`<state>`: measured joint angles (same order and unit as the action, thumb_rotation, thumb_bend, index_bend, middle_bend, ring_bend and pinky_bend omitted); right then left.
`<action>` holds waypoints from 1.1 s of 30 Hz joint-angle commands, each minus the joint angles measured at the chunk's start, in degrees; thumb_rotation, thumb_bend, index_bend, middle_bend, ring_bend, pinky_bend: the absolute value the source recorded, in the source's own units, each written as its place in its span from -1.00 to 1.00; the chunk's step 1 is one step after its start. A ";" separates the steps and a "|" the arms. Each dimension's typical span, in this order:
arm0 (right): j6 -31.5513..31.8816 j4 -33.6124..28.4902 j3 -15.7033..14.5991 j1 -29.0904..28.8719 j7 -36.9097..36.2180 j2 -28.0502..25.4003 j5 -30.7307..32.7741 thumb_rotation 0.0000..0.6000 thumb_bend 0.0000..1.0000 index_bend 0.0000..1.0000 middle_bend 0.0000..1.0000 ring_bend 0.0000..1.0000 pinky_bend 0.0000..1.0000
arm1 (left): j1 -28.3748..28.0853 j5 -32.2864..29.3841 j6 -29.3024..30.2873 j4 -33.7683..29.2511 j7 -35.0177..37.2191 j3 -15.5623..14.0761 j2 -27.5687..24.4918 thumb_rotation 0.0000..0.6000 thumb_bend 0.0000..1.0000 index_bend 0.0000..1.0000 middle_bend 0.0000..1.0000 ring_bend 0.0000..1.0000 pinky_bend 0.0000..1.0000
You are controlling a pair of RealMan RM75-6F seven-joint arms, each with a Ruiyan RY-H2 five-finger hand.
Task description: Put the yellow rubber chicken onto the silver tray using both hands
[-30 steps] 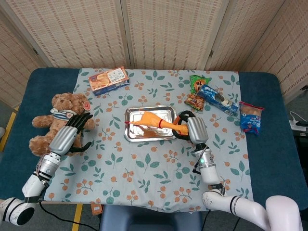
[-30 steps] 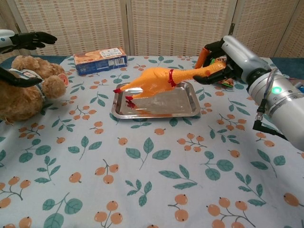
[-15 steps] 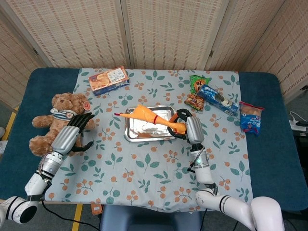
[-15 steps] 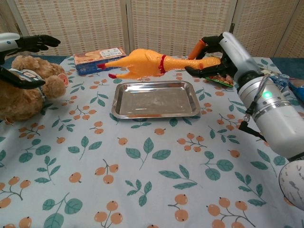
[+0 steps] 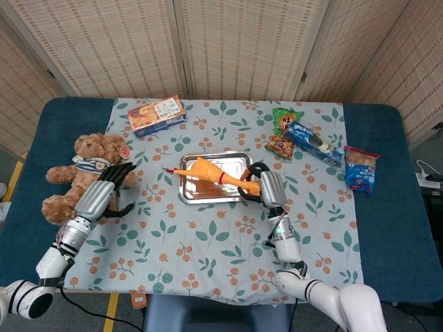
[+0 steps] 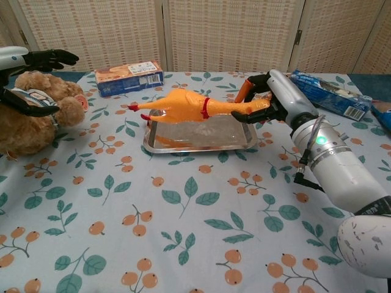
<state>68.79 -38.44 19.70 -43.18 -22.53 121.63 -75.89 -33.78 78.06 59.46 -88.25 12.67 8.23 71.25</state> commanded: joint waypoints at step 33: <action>-4.27 -55.35 -8.36 13.25 34.51 -41.61 2.00 1.00 -0.74 -1.00 -1.00 -1.00 -1.00 | 3.35 1.66 3.64 -6.68 4.64 -0.32 -6.31 1.00 -0.33 -1.00 -1.00 -1.00 -1.00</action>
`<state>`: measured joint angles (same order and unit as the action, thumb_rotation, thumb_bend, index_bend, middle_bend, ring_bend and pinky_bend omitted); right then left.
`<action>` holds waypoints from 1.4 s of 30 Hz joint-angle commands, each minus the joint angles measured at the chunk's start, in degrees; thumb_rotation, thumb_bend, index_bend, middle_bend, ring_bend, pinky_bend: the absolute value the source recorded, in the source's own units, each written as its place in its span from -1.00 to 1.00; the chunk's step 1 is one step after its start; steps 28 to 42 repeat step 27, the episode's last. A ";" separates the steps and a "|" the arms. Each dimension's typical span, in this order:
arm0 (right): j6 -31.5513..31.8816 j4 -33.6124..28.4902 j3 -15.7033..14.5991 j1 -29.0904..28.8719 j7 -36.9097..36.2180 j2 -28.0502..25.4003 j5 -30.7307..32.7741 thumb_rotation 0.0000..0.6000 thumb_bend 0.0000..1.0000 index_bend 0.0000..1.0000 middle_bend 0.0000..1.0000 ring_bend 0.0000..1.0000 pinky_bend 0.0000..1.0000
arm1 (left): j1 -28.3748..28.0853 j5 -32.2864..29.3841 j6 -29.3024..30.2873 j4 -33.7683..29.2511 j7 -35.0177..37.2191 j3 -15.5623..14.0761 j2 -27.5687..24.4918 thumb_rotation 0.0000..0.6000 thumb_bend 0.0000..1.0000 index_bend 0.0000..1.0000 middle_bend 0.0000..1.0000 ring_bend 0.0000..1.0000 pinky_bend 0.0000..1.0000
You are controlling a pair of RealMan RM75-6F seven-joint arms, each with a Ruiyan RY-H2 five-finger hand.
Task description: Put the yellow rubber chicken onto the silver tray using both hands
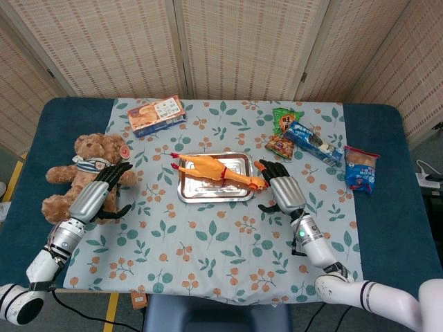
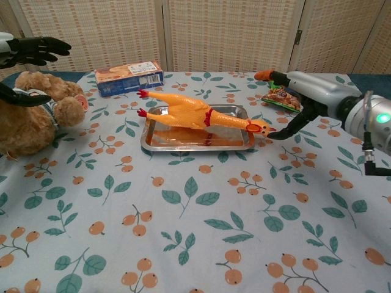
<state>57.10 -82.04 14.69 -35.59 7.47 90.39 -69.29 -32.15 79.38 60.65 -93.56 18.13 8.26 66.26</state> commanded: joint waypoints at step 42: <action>39.74 -10.46 -17.76 34.26 2.84 -23.49 -20.99 1.00 -0.74 -1.00 -1.00 -1.00 -1.00 | 28.36 12.90 35.33 9.14 -12.85 -12.71 0.60 1.00 -0.25 -1.00 -1.00 -1.00 -1.00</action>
